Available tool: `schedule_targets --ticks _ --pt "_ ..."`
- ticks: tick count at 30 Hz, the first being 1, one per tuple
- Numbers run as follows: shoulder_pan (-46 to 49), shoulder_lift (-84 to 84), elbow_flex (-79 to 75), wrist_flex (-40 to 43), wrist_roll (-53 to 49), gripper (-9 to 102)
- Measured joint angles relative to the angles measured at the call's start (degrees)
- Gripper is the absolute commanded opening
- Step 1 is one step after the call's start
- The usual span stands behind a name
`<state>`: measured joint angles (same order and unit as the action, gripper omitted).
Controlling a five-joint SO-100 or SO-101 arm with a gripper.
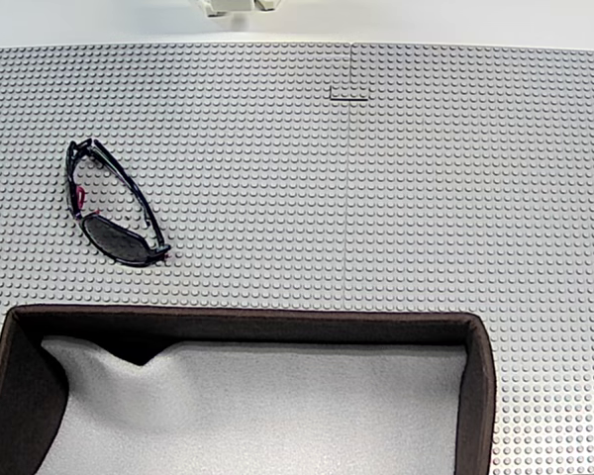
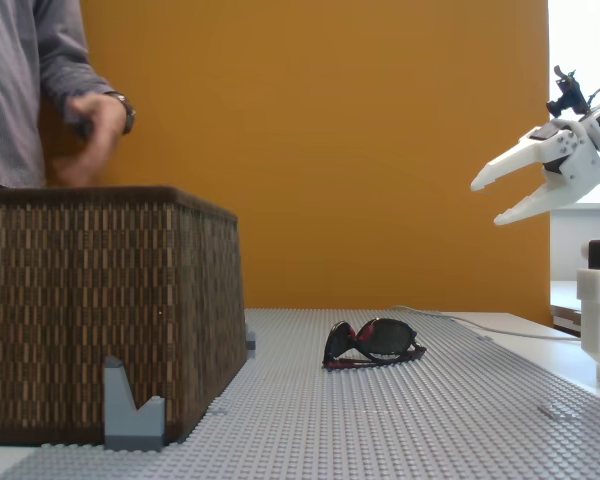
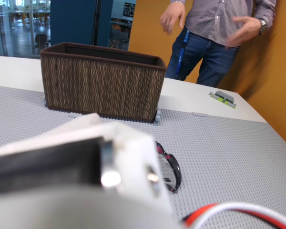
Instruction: Grasp a glasses and put it in the bin.
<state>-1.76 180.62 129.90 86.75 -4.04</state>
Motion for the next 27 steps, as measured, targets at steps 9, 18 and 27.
schedule_targets --ticks 9,18,27 --pt "5.5 -1.8 12.1 -21.1 -9.5 0" --pt "10.5 -14.9 12.0 -30.6 -6.4 0" --pt "22.2 -36.0 18.0 -58.2 -0.7 6"
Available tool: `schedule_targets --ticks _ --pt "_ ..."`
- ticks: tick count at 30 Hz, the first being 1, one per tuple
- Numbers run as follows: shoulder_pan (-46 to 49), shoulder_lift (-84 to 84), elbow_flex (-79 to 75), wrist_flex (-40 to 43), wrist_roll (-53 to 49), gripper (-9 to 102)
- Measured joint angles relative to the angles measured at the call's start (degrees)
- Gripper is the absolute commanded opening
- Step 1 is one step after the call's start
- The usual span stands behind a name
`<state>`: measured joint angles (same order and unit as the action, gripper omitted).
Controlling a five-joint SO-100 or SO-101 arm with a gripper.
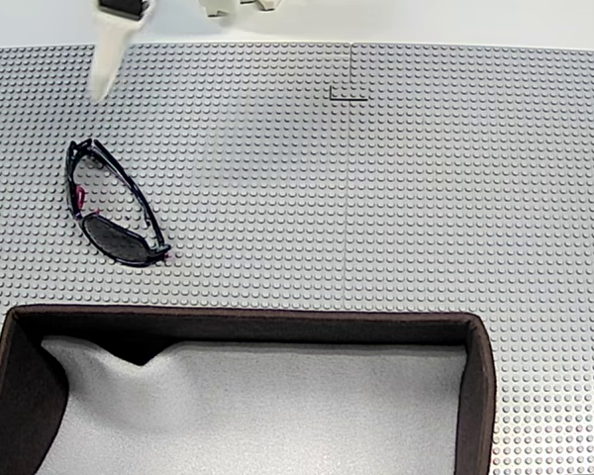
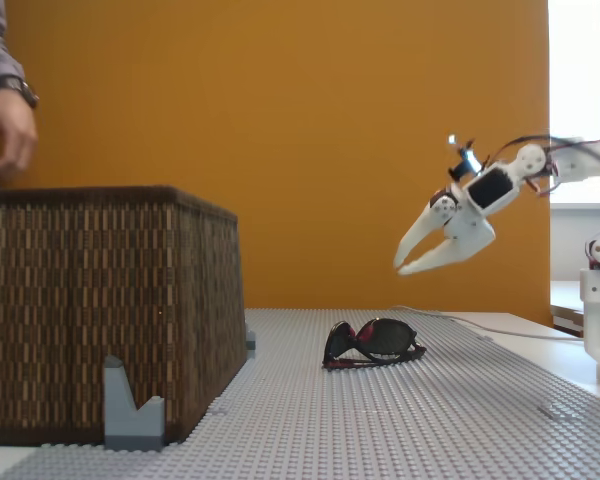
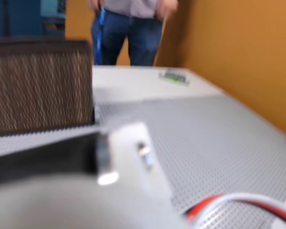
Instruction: Grasp a glasses and put it in the bin.
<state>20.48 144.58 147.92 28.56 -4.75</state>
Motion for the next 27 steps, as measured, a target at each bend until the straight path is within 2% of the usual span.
schedule_targets --ticks 4,15,18,23,27 --pt "3.8 -8.3 0.0 -7.3 2.9 14" --pt "8.2 -21.8 -1.6 -10.5 9.7 18" --pt "7.9 -24.3 -3.7 -7.7 12.6 18" --pt "8.5 -27.4 -9.5 1.4 18.4 19" --pt "8.0 -30.2 -11.3 3.1 21.8 20"
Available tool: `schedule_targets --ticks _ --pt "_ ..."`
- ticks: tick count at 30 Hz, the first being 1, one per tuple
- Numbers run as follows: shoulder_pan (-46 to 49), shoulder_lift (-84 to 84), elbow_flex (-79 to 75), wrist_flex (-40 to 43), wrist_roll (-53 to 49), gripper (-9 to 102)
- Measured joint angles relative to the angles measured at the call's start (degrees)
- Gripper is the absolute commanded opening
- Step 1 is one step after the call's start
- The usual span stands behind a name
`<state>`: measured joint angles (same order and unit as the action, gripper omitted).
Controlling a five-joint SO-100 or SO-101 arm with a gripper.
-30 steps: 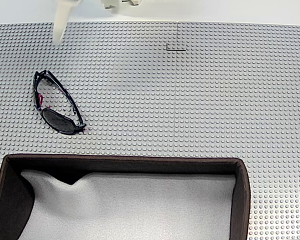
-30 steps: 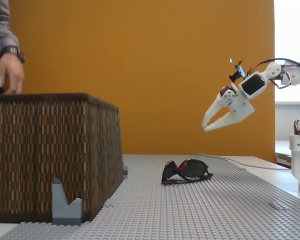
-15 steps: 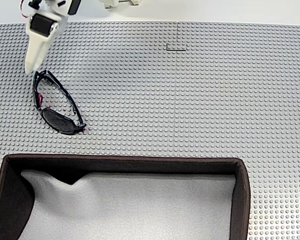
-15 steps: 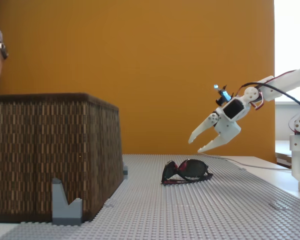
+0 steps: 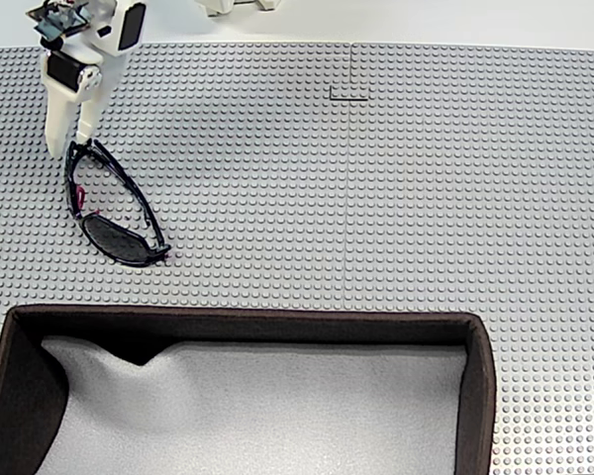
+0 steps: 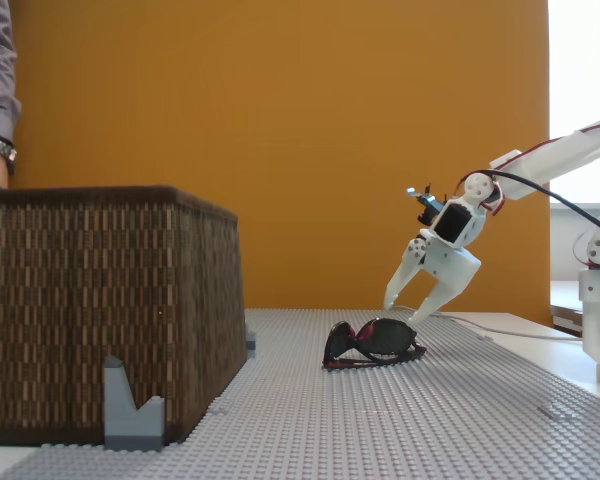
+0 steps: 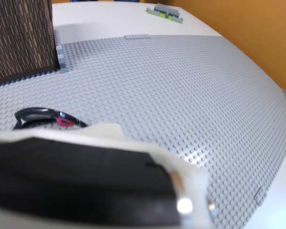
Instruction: Grasp a glasses and put it in the bin.
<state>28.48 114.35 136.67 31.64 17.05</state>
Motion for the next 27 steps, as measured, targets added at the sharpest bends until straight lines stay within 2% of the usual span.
schedule_targets --ticks 13,15,19,27 --pt "0.2 -11.3 -5.5 0.2 9.1 18" --pt "0.2 -13.4 -6.8 -0.1 10.1 16" --pt "0.7 -16.0 -9.0 -0.3 10.3 0" --pt "2.4 -17.1 -10.6 -1.1 6.4 -1"
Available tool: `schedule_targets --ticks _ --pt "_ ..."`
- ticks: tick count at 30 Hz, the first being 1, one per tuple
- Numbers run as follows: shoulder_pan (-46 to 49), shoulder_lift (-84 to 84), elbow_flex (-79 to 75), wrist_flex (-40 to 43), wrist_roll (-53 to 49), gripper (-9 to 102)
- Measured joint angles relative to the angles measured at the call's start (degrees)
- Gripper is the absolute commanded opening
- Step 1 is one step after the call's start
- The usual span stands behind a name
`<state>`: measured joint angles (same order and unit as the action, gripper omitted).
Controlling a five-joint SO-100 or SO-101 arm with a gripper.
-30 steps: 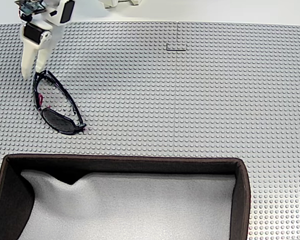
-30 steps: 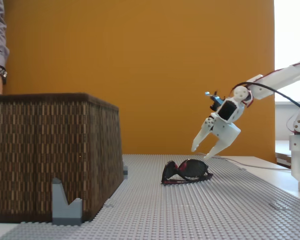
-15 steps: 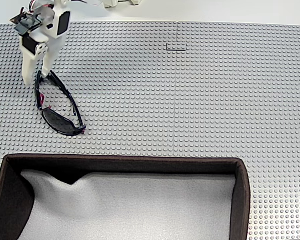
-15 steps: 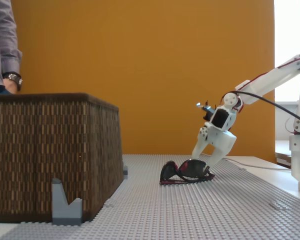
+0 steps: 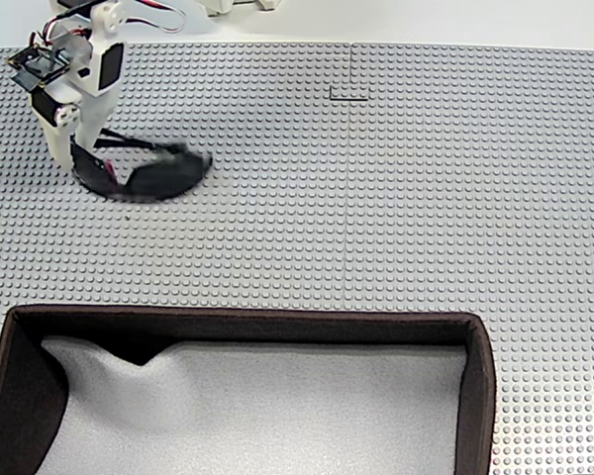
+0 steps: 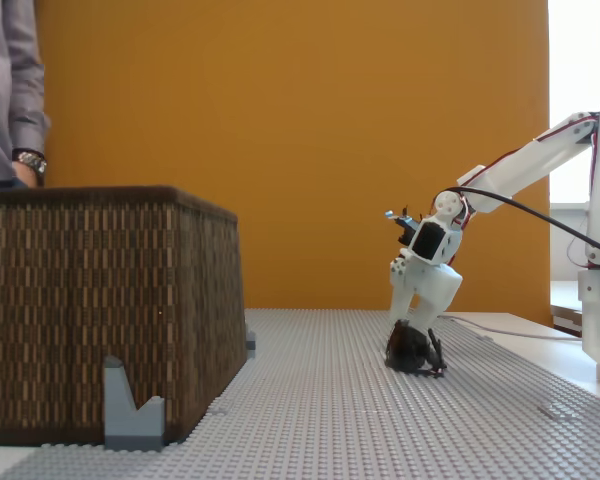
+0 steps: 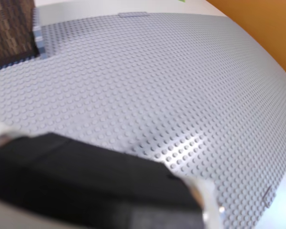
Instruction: Grasp a glasses and put it in the bin.
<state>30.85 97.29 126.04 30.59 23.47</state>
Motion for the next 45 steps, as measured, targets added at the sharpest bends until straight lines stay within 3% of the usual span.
schedule_targets --ticks 6,15,20,30,45 --pt "-2.8 9.5 0.0 0.0 -4.9 -1" --pt "-15.8 35.2 -1.7 0.4 -12.9 -1" --pt "-21.4 38.5 -8.5 -2.6 -15.6 -1" --pt "-28.9 22.9 -28.3 -17.3 -20.0 -1" --pt "-31.0 -10.0 -56.5 -23.5 -21.2 -1"
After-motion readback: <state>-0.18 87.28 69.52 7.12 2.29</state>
